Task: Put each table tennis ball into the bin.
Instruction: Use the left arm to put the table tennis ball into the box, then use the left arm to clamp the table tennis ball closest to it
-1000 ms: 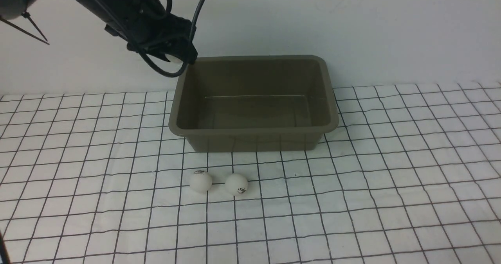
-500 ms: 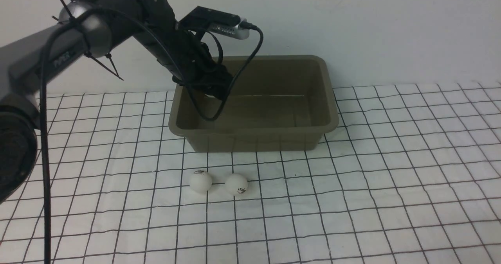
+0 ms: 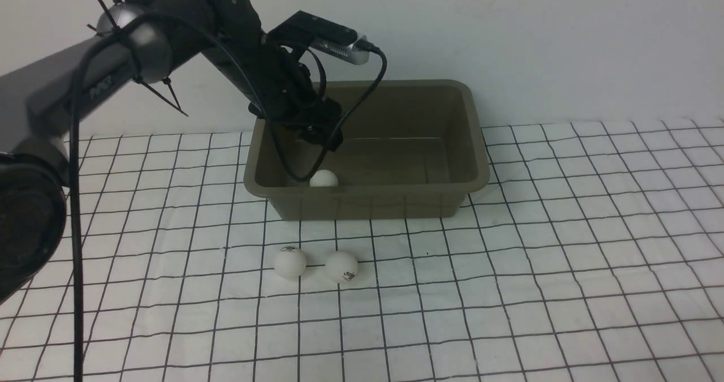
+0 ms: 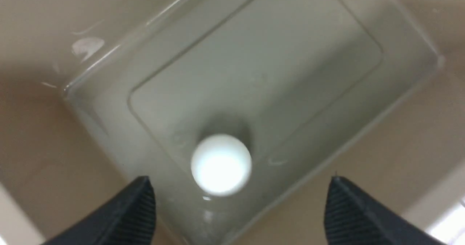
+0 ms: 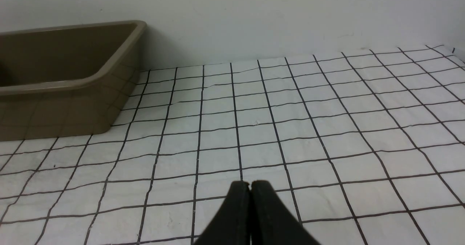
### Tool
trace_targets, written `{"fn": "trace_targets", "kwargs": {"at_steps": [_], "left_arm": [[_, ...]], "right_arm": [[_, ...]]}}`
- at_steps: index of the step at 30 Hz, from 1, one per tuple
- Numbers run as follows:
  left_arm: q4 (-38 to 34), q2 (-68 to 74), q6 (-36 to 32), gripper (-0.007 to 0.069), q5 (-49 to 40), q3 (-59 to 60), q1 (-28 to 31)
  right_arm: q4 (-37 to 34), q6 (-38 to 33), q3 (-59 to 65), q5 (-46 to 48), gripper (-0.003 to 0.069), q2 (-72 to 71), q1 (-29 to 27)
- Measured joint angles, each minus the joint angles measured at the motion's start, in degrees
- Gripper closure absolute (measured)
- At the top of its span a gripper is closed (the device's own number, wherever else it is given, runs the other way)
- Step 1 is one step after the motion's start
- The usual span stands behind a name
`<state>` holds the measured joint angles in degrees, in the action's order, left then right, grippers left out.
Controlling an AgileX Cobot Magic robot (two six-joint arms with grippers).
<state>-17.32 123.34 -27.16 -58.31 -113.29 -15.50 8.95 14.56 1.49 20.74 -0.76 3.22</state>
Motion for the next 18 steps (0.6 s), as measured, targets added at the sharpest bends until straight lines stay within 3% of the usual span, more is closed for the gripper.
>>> {"fn": "trace_targets", "kwargs": {"at_steps": [5,10,18], "left_arm": [[4.0,-1.26,3.59,0.0061,-11.03,-6.46,0.0],[7.42,-4.83,8.49,0.0061,-12.18,-6.08,0.0],[5.91,-12.6,11.86,0.0061,-12.18,11.73,-0.65]], "right_arm": [[0.0,0.0,0.0,0.0,0.0676,0.0,0.0],[0.0,0.0,0.0,0.0,0.0676,0.0,0.0],[0.0,0.0,0.0,0.0,0.0676,0.0,0.0]]}}
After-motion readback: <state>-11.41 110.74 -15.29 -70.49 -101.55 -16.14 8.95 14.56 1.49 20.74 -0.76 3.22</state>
